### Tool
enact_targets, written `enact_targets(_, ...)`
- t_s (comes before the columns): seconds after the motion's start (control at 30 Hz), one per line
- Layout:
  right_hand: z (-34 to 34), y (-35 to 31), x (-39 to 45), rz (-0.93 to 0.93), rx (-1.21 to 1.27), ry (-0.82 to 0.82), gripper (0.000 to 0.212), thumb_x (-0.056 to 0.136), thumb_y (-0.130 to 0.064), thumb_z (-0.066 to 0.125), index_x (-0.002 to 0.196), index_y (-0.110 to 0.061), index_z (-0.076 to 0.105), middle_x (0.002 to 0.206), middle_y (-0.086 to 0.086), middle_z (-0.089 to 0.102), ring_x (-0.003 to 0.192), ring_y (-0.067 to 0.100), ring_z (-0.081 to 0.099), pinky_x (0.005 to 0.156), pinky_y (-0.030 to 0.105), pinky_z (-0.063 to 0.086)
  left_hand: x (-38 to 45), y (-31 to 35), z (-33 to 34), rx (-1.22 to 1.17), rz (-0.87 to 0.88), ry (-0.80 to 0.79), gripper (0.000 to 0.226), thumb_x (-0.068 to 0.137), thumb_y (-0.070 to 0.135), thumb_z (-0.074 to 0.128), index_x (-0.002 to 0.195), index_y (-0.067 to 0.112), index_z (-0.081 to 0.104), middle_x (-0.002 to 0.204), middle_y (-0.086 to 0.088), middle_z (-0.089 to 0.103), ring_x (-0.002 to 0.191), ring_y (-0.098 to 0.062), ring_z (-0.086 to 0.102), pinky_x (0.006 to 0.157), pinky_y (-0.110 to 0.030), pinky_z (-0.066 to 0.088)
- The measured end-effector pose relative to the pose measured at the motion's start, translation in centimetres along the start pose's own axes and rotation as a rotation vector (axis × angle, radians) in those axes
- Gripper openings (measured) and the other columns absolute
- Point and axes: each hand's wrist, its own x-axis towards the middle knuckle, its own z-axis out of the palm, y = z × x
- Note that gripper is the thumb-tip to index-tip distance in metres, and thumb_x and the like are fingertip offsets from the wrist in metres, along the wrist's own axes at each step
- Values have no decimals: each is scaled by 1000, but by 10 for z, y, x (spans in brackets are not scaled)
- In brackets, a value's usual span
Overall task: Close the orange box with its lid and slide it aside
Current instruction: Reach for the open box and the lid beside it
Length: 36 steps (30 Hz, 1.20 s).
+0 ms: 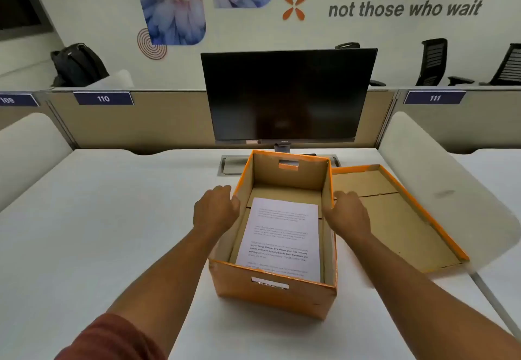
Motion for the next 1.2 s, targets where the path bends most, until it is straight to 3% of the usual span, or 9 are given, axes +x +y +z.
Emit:
enact_targets(0.07, 2, 4, -2, 117, 92, -99, 19, 84, -26, 65, 84, -8, 64, 82, 9, 62, 70, 26, 60, 58, 33, 45, -1, -4, -2, -26, -83, -25, 41, 96, 46, 50, 118, 17, 67, 113, -3, 73, 95, -23, 71, 76, -33, 54)
enact_targets(0.13, 9, 11, -3, 206, 172, -164, 21, 84, -24, 66, 70, -10, 57, 65, 5, 56, 59, 20, 54, 55, 31, 42, -4, -7, -1, -32, -114, -51, 41, 96, 48, 47, 101, 16, 72, 91, -1, 74, 73, -16, 67, 66, -28, 51)
enact_targets(0.27, 11, 6, 1, 183, 234, -169, 24, 86, -19, 62, 66, -12, 51, 61, 5, 49, 59, 20, 49, 56, 33, 39, -5, -9, -3, -82, -125, -99, 39, 95, 44, 50, 68, 18, 62, 57, 5, 56, 53, -15, 57, 54, -26, 50)
enact_targets(0.57, 21, -23, -7, 45, 302, -214, 31, 86, -18, 60, 57, -18, 50, 55, 0, 47, 55, 20, 48, 55, 34, 38, -32, -50, -18, -98, -257, 7, 34, 84, 36, 56, 57, 16, 62, 52, -1, 59, 49, -18, 56, 49, -26, 45)
enact_targets(0.8, 35, -18, -17, -19, 370, -271, 24, 92, -26, 58, 77, -8, 66, 62, 1, 55, 60, 22, 55, 57, 32, 41, -47, -55, -23, -118, -302, 35, 31, 84, 38, 56, 66, 16, 68, 59, 0, 65, 54, -16, 59, 53, -28, 49)
enact_targets(0.97, 24, -3, -9, 34, 463, -339, 57, 94, -53, 46, 87, -2, 69, 83, 14, 69, 84, 32, 68, 76, 46, 54, -47, -54, -19, -69, -291, 86, 36, 88, 45, 55, 86, 15, 75, 77, -2, 73, 68, -21, 66, 58, -27, 48)
enact_targets(1.03, 25, 17, -5, -26, 284, -294, 57, 93, -58, 46, 92, -5, 70, 94, 15, 71, 95, 35, 68, 78, 43, 52, -45, -50, -19, -57, -274, 139, 46, 90, 51, 55, 112, 14, 71, 105, -6, 74, 89, -25, 70, 70, -32, 51)
enact_targets(1.1, 28, 39, -7, -42, -9, -305, 58, 89, -58, 54, 120, -10, 64, 120, 14, 66, 111, 33, 62, 84, 40, 49, -41, -41, -21, -54, -250, 182, 51, 91, 50, 54, 125, 14, 63, 123, -8, 67, 105, -28, 66, 77, -37, 51)
enact_targets(1.2, 35, 71, -16, 42, -230, -365, 64, 84, -52, 62, 132, -11, 50, 131, 16, 52, 118, 36, 51, 88, 44, 48, -34, -20, -22, -32, -199, 227, 43, 92, 42, 53, 124, 14, 61, 123, -8, 64, 108, -26, 59, 71, -34, 45)
